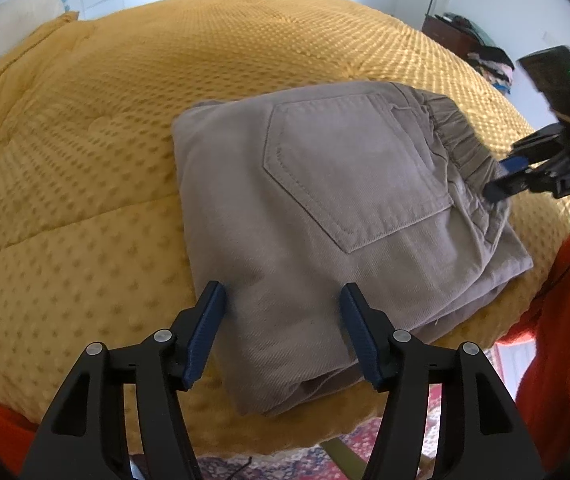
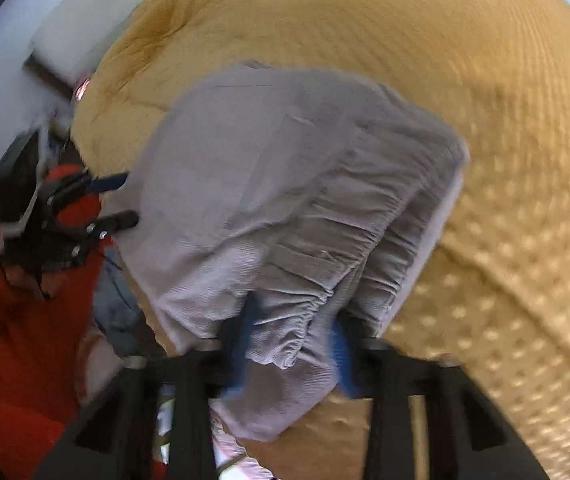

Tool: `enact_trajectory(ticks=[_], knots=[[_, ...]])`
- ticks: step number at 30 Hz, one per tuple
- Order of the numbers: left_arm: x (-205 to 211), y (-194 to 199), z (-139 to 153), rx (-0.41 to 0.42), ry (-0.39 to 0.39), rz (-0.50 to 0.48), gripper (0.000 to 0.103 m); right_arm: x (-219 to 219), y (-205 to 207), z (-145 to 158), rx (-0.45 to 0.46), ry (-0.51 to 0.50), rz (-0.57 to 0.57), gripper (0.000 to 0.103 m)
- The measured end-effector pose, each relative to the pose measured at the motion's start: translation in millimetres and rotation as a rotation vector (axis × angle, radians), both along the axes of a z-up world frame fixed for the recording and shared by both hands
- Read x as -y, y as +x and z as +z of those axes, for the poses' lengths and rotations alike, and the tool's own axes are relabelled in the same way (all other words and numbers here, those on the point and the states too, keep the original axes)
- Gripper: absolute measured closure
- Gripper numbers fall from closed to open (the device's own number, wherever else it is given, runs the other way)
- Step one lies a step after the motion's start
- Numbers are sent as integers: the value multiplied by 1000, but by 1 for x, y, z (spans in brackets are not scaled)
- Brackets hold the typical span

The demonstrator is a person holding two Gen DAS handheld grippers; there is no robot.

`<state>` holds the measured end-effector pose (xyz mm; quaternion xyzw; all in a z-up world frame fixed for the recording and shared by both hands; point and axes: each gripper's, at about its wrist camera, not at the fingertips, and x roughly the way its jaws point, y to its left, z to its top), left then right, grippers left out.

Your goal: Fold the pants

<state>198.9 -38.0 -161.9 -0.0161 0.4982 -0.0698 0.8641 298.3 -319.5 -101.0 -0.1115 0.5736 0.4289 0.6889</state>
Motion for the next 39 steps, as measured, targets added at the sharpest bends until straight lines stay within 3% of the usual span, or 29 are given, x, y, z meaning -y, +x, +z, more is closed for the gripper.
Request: enact_trajectory(ticks=[4, 7, 9, 12, 15, 17, 20, 24, 27, 32, 33, 36, 39], knots=[[-17, 0, 13, -4, -82, 57, 47, -5, -21, 53, 55, 76, 33, 86], [-23, -7, 34, 60, -110, 68, 47, 7, -41, 78, 16, 200, 25, 86], [-20, -10, 37, 81, -96, 53, 47, 30, -47, 61, -33, 239, -45, 88], [-7, -4, 17, 15, -43, 12, 47, 69, -42, -18, -109, 69, -265, 84], [-2, 0, -3, -38, 20, 12, 46, 85, -41, -31, -161, 123, -395, 73], [-5, 1, -3, -44, 5, 24, 46, 83, -45, -10, -91, 92, -405, 63], [-5, 5, -1, -44, 3, 33, 46, 73, -48, 38, 117, 36, -380, 63], [3, 5, -3, -42, 45, 29, 46, 58, -33, 83, 274, 108, -375, 63], [2, 4, -2, -43, 45, 28, 46, 38, -18, 72, 279, 126, -402, 61], [5, 2, -2, -31, 61, 14, 45, 27, 10, -11, 112, 0, -523, 64], [6, 2, -1, -28, 72, 11, 45, 29, 7, -15, 128, 14, -546, 63], [5, 2, -1, -32, 78, 12, 45, 28, -6, 3, 166, 22, -571, 63], [0, 2, 3, -39, 49, 21, 47, 37, -34, 37, 176, 116, -553, 64]])
